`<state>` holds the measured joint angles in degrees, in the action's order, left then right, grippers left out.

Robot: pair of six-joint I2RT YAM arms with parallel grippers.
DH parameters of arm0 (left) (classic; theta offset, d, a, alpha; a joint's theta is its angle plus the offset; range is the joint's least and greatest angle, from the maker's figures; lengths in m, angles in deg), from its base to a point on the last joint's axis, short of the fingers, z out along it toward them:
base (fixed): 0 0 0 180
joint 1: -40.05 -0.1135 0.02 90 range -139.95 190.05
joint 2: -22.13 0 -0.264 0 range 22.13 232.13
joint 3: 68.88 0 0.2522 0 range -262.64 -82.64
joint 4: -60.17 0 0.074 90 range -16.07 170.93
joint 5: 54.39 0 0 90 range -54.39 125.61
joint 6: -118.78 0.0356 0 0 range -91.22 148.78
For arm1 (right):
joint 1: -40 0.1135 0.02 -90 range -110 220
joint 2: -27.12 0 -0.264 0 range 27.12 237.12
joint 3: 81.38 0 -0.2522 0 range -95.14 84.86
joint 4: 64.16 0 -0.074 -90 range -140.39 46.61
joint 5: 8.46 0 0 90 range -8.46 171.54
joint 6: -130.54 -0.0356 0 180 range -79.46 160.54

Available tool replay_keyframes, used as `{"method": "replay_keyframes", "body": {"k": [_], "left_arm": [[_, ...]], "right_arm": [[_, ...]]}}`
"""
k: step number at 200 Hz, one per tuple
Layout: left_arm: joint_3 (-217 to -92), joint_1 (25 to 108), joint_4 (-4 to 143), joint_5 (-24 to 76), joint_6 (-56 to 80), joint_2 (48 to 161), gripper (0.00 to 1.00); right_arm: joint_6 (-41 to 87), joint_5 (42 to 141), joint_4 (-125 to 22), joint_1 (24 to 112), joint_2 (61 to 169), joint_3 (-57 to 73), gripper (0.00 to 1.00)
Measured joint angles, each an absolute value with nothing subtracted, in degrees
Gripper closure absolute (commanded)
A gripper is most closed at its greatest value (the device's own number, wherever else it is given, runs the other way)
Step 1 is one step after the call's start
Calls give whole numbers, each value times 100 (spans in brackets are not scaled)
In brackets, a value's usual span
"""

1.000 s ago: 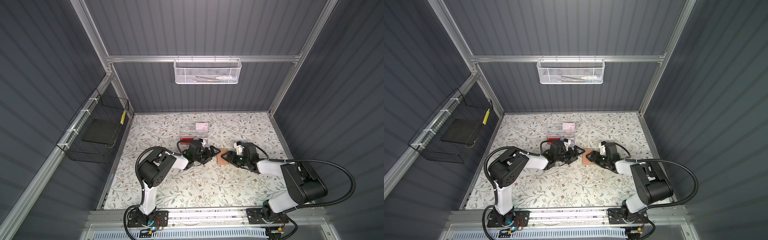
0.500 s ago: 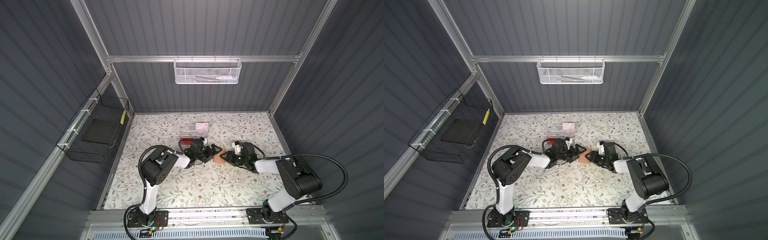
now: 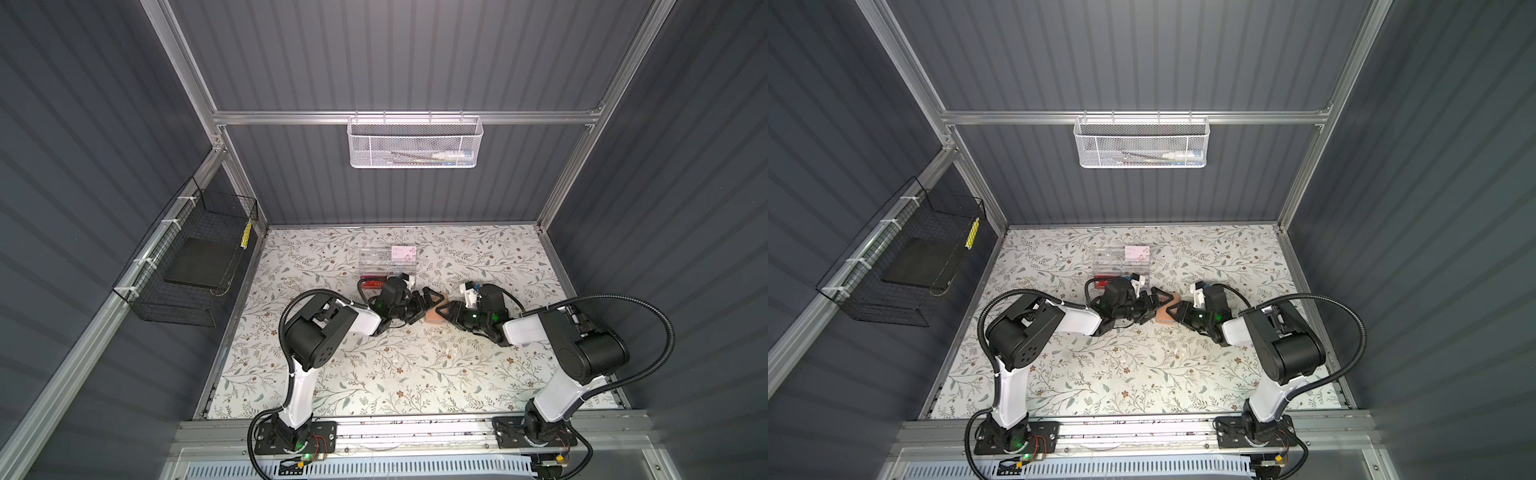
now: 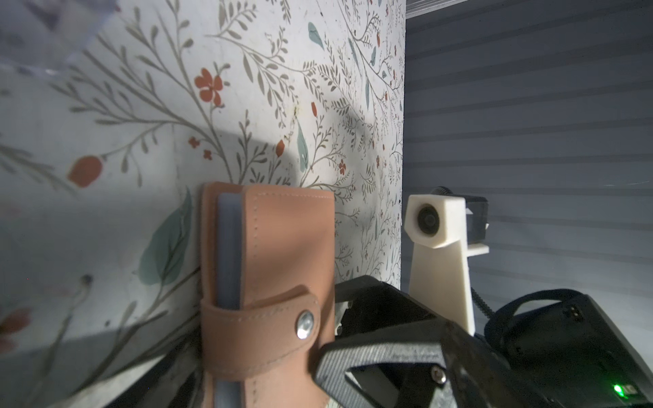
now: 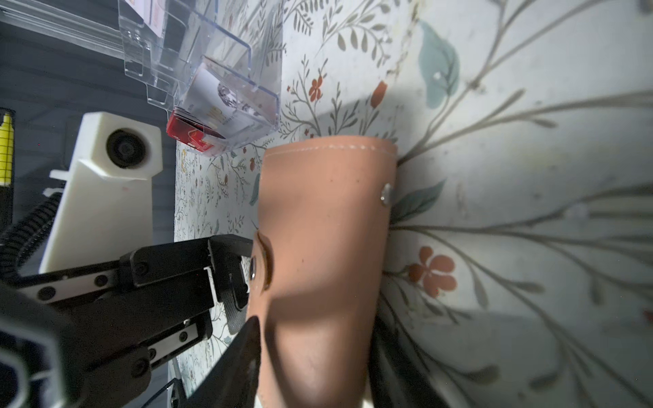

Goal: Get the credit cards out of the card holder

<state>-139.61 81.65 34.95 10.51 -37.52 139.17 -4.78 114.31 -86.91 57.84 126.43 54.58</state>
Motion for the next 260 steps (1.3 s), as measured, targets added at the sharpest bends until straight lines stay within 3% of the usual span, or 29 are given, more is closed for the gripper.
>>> {"method": "replay_keyframes", "body": {"k": [44, 149, 206, 260], "left_arm": [[-13961, 8165, 3460, 1053, -3776, 13928, 0], [-14009, 8163, 3551, 1149, -3787, 13912, 0], [-14035, 7927, 4524, 1145, -3319, 12955, 0], [-14457, 7798, 6251, 1735, -2017, 11827, 0]], "right_arm": [[-799, 11499, -9248, 5791, 12811, 5611, 58], [-1066, 11471, -9641, 5885, 12518, 5821, 94], [-896, 11628, -9040, 6014, 11587, 5882, 97], [79, 10979, -7080, 6145, 10258, 5556, 100]]}}
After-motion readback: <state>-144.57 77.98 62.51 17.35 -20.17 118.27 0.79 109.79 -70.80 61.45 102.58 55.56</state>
